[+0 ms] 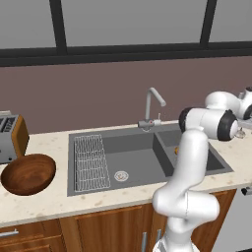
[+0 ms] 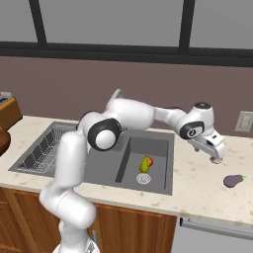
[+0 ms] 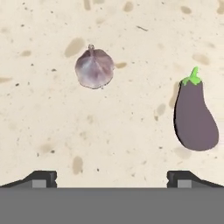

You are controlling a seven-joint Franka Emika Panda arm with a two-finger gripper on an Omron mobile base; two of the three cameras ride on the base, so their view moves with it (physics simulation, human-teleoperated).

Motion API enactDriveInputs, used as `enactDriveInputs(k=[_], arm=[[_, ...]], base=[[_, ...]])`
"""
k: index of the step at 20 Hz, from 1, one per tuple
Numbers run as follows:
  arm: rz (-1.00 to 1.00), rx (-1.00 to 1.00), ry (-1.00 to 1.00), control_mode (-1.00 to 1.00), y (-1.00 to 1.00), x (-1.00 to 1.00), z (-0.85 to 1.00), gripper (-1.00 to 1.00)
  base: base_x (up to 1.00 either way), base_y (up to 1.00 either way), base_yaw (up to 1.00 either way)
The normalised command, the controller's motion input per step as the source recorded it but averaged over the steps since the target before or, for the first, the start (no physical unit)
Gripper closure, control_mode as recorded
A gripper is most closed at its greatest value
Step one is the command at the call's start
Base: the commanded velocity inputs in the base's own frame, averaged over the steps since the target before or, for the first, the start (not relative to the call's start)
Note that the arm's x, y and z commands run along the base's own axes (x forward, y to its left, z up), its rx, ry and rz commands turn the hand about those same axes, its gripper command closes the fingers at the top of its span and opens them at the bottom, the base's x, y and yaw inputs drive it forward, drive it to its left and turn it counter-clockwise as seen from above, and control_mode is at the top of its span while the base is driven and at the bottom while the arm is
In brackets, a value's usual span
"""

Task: There is a mixed pile of frozen fruits and vegetables on the counter. Locate all the frozen vegetables and place the items in a bowl on the counter. Take all the frozen fruits and defrost them in a running sink.

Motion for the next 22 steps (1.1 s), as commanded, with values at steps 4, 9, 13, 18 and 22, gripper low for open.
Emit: enactDriveInputs(k=[4,9,13,18,22], arm=[[0.00,0.01,0.01,-1.00,-0.34,0.23,-0.01,-1.00],[0.00,0.04,0.02,-1.00,-0.26,0.32,0.00,-1.00],[0.00,0.04,0.05,-1.00,-0.14,0.32,-0.11,-1.00],[0.00,0.02,0.04,-1.00,-0.07,0.37,-0.17,-1.00],[0.00,0.00,0.00,-1.00,-0.18,0.28,-0.12,-1.00]], base=[[0.00,0.00,0.00],[0.00,0.00,0.00],[0.00,0.00,0.00],[0.00,0.00,0.00],[0.00,0.00,0.00]])
